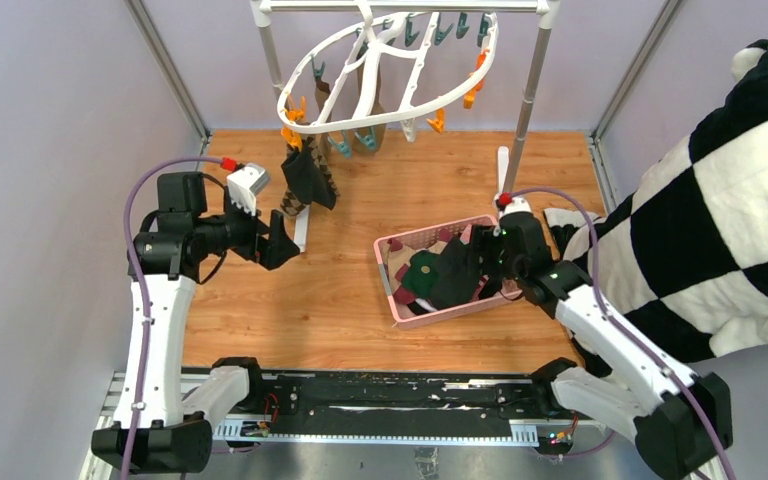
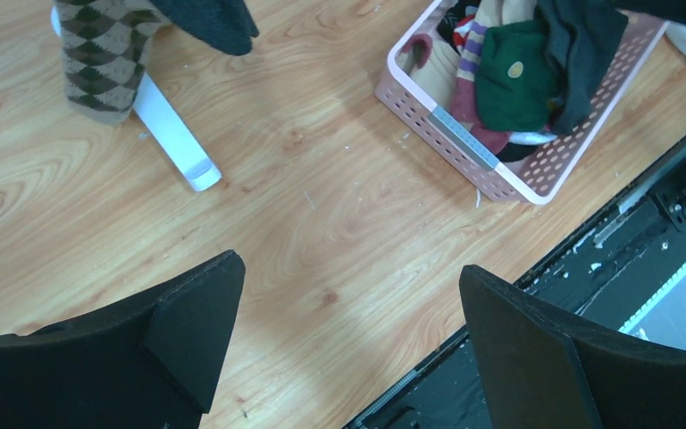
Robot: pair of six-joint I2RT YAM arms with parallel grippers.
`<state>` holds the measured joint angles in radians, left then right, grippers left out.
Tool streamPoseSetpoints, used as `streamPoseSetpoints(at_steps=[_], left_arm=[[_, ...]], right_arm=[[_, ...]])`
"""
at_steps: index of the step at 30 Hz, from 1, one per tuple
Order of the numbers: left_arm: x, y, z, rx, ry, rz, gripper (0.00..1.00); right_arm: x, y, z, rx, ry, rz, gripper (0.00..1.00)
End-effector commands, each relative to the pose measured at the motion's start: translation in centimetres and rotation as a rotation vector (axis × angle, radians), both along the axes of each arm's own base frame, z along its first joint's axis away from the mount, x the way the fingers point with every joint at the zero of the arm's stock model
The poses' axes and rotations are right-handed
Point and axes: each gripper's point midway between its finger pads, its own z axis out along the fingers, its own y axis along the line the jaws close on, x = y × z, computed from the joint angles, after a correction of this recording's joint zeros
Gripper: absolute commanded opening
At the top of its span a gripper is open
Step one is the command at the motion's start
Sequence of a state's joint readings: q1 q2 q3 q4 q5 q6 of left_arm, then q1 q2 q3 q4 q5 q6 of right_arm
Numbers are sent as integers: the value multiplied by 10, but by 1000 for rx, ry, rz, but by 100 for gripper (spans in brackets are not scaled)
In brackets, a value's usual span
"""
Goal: Remove the socks clipped to the hanger
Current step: Place the sock in the bin, then remove the sock from the hanger.
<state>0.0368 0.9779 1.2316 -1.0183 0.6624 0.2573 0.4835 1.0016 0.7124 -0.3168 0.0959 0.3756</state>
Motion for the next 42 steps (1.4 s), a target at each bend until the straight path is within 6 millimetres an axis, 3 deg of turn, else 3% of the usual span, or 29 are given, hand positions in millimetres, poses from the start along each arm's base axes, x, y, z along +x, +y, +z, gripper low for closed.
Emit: streamPoseSetpoints(at_steps=[1, 2, 3, 5, 8, 11, 14, 15, 17, 19, 22, 26, 32, 33, 34, 36, 38, 42], left_arm=[[6, 7, 1, -32, 10, 25, 100], [8, 9, 0, -43, 18, 35, 100], [11, 11, 0, -54, 28, 46, 100], [18, 18, -4, -72, 56, 71, 100], [26, 28, -9, -72, 76, 103, 100], [37, 38, -11, -71, 75, 127, 100], [54, 45, -9, -87, 64, 150, 100], [59, 47, -10, -93, 67, 157, 100], [65, 47, -10, -113, 79, 152, 100], [65, 46, -10, -127, 83, 141, 100], [63, 48, -16, -126, 91, 144, 100], [60, 53, -17, -180, 110, 170, 100], [55, 66, -17, -220, 106, 213, 100], [54, 66, -17, -220, 106, 213, 100], [52, 66, -18, -219, 110, 214, 100], [49, 66, -18, -219, 116, 208, 100], [47, 66, -18, -220, 116, 211, 100], [46, 66, -18, -228, 118, 212, 100]], right_arm=[[0, 6, 63, 108, -135, 17, 76], [-4, 18, 68, 166, -127, 62, 72], [-7, 28, 69, 218, -108, 90, 59], [-12, 50, 64, 323, -63, 156, 45], [-15, 63, 35, 405, 10, 161, 41], [-11, 57, -6, 382, 53, 102, 39], [-1, 28, -49, 239, 74, -17, 32], [3, 21, -52, 201, 66, -46, 30], [11, 18, -34, 142, 7, -67, 34], [18, 28, 13, 74, -190, -46, 44], [17, 69, 90, 48, -445, 79, 63], [21, 137, 136, 45, -556, 257, 80], [44, 266, 147, -95, -709, 501, 97], [50, 286, 161, -101, -768, 502, 98], [55, 304, 161, -125, -813, 506, 99], [68, 329, 152, -193, -862, 497, 100], [77, 343, 160, -225, -906, 464, 100], [104, 349, 155, -312, -937, 324, 98]])
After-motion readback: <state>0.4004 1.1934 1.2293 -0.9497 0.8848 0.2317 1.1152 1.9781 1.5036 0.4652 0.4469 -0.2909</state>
